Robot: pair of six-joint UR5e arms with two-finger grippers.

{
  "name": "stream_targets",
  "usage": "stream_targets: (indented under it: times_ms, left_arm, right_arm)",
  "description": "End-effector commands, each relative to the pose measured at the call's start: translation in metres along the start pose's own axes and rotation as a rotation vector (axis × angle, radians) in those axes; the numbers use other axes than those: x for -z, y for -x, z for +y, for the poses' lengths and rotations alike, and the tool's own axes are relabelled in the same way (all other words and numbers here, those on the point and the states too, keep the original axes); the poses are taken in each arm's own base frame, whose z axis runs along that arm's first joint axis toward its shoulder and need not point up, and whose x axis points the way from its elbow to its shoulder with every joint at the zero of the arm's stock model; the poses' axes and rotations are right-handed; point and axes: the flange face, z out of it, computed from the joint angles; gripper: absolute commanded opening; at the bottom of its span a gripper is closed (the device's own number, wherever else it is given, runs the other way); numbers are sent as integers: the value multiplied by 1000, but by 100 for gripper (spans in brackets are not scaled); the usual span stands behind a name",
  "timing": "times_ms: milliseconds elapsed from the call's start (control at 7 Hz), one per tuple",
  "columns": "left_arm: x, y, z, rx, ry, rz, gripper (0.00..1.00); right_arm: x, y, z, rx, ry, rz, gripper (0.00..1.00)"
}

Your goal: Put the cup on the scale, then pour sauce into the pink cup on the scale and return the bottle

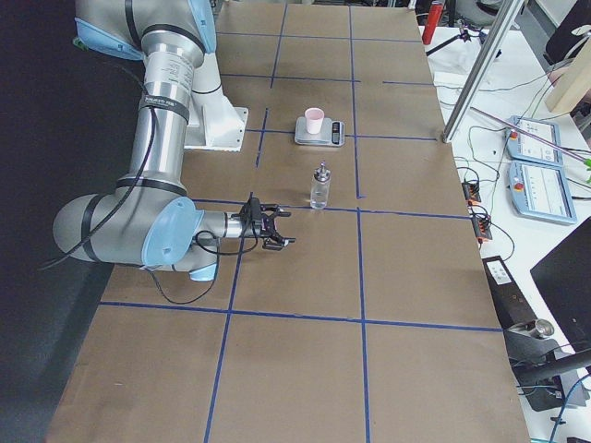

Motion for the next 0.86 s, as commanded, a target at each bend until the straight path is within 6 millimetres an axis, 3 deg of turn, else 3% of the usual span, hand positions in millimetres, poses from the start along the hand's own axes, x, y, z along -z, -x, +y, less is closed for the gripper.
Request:
stream_targets:
  times_ms: [0,143,286,429,714]
  left_arm:
    - [-4,26,2,-16,10,-11,100]
    - [-3,25,1,-18,8,-6,100]
    - [-2,24,0,-19,7,-4,100]
    - [-1,24,-1,-19,5,-5,100]
    - [-3,25,-1,-14,9,-2,100]
  right_arm:
    - [-32,-95,-71,6,141,41,100]
    - [-101,-98,-119,-13,218,21,100]
    - [-112,-115,-146,18,214,71,100]
    - [-169,-100,-194,1,260,96,100]
    - [-221,-112,-312,25,383,133,100]
